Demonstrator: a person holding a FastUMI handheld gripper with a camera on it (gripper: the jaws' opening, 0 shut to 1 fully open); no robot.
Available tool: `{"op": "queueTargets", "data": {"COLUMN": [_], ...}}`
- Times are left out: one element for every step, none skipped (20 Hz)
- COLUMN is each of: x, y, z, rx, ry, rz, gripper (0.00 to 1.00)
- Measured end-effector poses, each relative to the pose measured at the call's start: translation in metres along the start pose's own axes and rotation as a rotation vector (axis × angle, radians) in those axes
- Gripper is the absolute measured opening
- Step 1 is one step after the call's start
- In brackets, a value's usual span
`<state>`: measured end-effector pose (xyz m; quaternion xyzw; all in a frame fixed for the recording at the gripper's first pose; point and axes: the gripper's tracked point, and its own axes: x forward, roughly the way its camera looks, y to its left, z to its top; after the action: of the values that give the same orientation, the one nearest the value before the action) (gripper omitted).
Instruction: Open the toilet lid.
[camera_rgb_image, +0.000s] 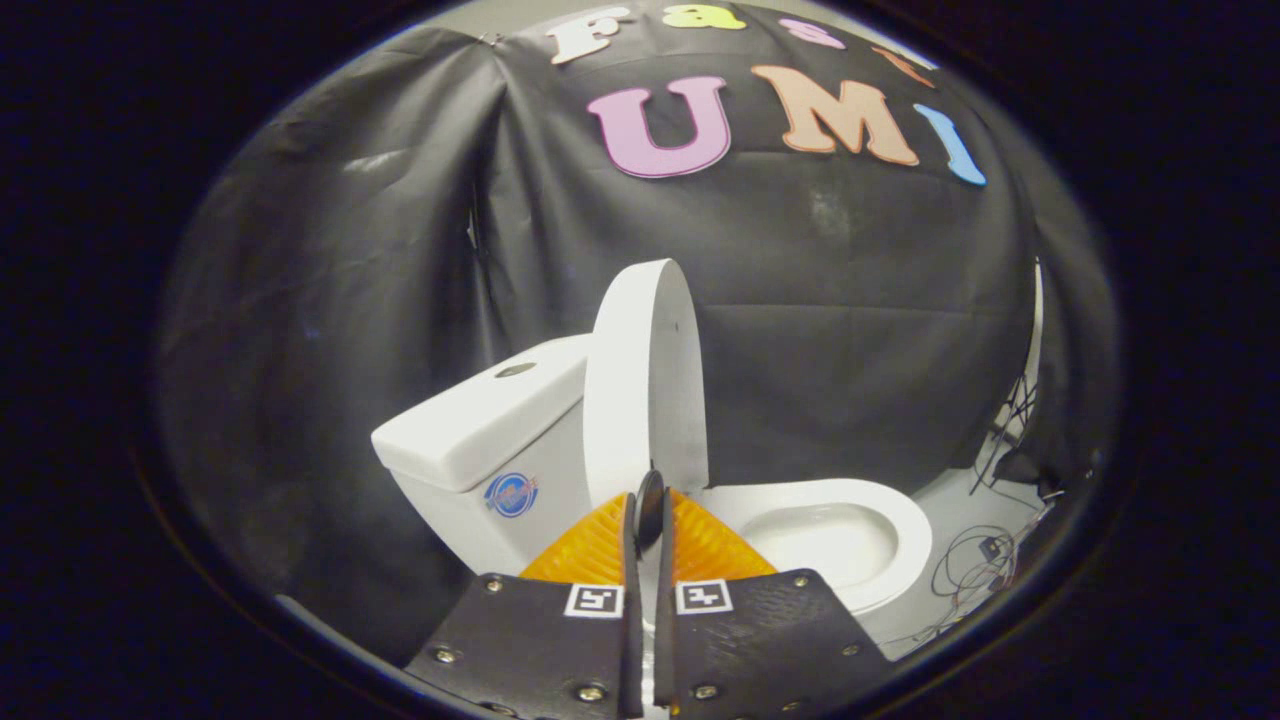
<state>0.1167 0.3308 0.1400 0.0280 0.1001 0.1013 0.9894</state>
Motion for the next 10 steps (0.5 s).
{"op": "queueTargets", "data": {"x": [0.001, 0.002, 0.003, 0.004, 0.005, 0.006, 0.007, 0.007, 0.008, 0.008], "y": [0.004, 0.009, 0.013, 0.017, 0.020, 0.023, 0.025, 0.027, 0.028, 0.028], "z": [0.001, -0.001, 0.000, 0.000, 0.000, -0.001, -0.001, -0.001, -0.001, -0.001], "rx": [0.002, 0.010, 0.013, 0.019, 0.024, 0.031, 0.033, 0.033, 0.037, 0.041], "ry": [-0.007, -0.011, -0.020, -0.026, -0.030, -0.036, -0.041, -0.045, -0.049, -0.050], "rz": [0.000, 0.002, 0.009, 0.017, 0.025, 0.031, 0.038, 0.045, 0.051, 0.055], "gripper": [0.05, 0.05, 0.05, 0.05, 0.05, 0.05, 0.05, 0.05, 0.05, 0.05]}}
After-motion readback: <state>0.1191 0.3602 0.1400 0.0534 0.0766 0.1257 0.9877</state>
